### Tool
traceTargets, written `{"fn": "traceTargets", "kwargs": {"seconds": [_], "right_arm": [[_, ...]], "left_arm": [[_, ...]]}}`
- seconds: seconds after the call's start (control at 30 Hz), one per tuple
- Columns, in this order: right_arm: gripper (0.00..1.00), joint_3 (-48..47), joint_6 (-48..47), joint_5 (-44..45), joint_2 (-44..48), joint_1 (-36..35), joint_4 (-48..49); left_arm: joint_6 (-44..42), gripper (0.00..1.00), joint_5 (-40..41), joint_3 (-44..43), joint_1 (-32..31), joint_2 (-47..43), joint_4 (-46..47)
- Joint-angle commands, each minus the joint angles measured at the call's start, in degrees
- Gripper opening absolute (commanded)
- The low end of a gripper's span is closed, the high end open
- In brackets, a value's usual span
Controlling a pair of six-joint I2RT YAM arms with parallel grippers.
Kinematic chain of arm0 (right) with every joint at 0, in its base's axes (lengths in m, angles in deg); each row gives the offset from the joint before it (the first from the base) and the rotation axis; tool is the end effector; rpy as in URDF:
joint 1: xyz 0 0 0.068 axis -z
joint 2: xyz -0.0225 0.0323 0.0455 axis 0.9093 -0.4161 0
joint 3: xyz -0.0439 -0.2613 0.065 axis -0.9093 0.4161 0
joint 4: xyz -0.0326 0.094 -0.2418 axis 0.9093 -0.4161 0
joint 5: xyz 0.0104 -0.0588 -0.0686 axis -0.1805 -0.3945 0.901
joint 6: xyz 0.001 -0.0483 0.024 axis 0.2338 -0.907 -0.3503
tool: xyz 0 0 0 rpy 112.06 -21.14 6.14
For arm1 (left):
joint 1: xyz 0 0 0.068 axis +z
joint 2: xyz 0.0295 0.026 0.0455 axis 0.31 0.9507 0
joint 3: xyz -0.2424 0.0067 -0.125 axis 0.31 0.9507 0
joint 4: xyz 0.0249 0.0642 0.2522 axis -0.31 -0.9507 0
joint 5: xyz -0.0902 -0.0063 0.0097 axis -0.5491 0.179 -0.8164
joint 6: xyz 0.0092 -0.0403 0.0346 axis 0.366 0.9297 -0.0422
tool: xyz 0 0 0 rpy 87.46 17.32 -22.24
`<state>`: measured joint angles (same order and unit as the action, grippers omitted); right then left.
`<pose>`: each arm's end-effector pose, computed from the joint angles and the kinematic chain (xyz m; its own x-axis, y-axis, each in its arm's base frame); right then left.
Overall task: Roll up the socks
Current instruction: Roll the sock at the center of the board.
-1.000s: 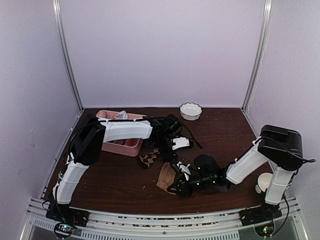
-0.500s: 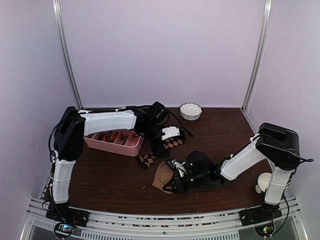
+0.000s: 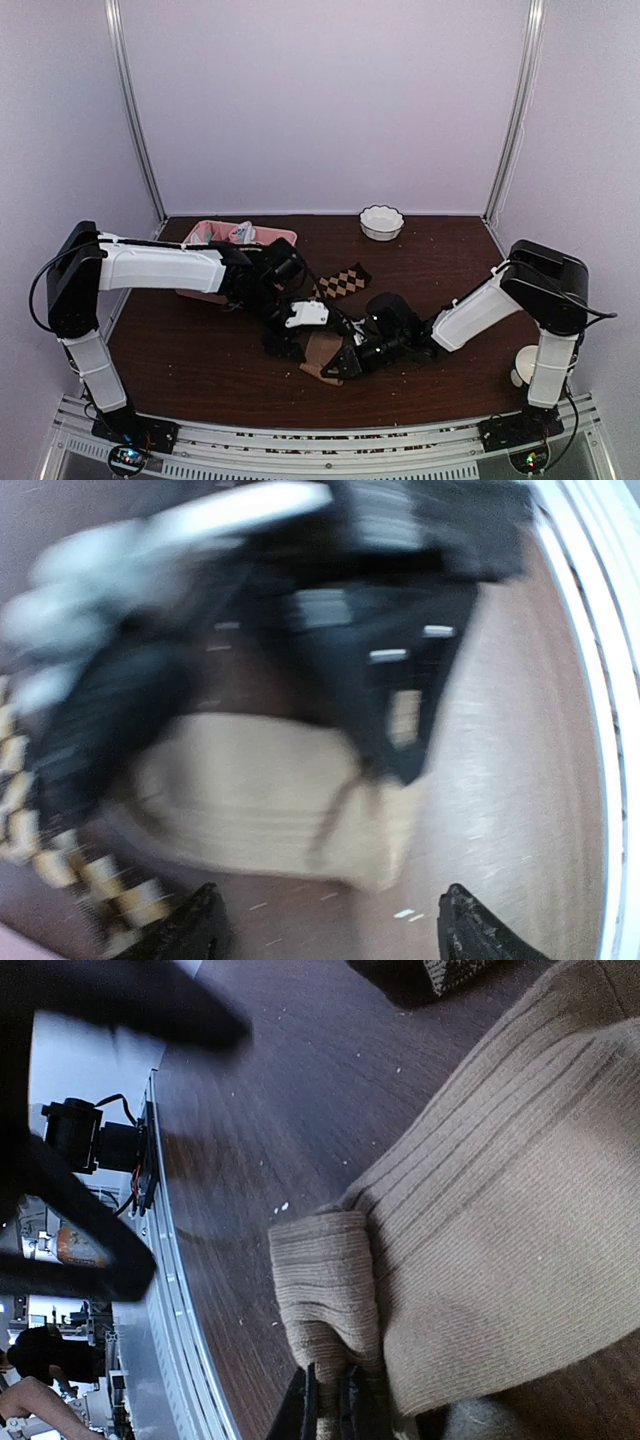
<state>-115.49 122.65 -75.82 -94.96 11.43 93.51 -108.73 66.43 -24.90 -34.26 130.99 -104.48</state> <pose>0.1795 0.2855 0.0960 -0.8709 -0.3663 -0.3275 -0.4608 0.3773 0.8033 0.2128 -0.2949 0.1993 0.0469 0.8595 -0.5090 0.9986 -0.0538 0.0011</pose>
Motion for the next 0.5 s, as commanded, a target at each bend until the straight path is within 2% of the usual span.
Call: {"fn": "traceTargets", "kwargs": {"seconds": [0.0,0.27,0.47], "right_arm": [[0.00,2.9,2.0,5.7,-7.0,0.7,-18.3],[0.00,4.8,5.2,3.3,-8.2,2.2,-12.6],[0.00,5.4,6.4,2.1,-8.6,2.7,-10.3]], "left_arm": [[-1.6,0.71,1.5,2.2,-5.0,1.5,4.0],[-2.0,0.59,2.4,1.3,-7.3,3.8,4.3],[-2.7,0.50,6.4,2.1,-7.9,6.8,4.7]]}}
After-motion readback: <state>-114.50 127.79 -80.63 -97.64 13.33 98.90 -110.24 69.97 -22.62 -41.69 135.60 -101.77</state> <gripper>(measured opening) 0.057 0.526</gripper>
